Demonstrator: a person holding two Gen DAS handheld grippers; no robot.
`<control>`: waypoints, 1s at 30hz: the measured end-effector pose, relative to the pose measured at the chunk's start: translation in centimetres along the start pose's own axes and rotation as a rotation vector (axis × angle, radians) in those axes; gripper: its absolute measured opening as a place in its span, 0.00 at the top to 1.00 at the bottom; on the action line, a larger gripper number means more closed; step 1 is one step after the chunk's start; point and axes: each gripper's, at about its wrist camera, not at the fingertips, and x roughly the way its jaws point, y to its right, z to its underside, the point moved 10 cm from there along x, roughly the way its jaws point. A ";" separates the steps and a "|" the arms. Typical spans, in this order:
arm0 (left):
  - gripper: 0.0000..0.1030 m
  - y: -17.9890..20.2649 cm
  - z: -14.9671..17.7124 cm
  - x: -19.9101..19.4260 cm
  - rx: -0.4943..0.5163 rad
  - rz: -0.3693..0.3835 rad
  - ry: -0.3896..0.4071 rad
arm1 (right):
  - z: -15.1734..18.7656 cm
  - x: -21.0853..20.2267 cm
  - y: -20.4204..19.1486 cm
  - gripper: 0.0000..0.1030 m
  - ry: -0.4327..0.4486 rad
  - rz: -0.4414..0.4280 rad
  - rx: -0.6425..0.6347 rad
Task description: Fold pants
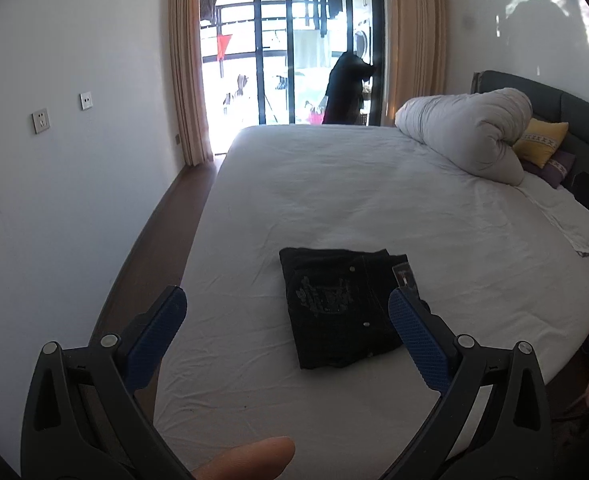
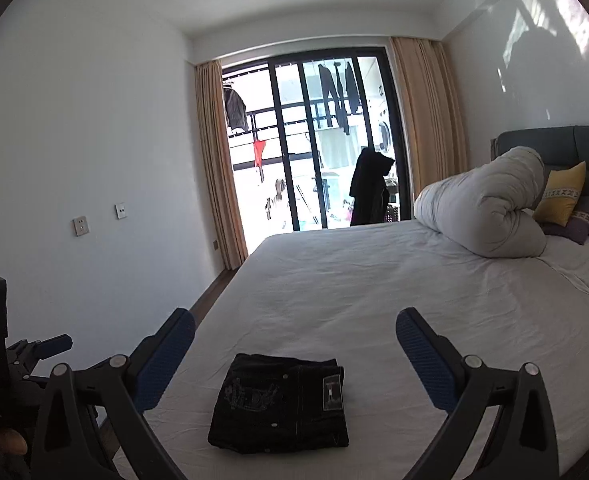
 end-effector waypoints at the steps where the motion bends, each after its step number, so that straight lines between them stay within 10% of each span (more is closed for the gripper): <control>1: 0.00 0.1 0.9 0.8 -0.012 0.001 -0.037 | 0.9 0.5 0.2 0.00 -0.038 0.019 0.006; 11: 0.00 -0.5 4.5 6.1 -0.061 -0.005 -0.182 | 7.9 4.6 2.3 0.00 -0.308 0.105 0.101; 30: 0.00 -1.4 5.6 8.9 -0.090 0.000 -0.246 | 9.7 6.1 0.2 0.00 -0.376 0.097 0.049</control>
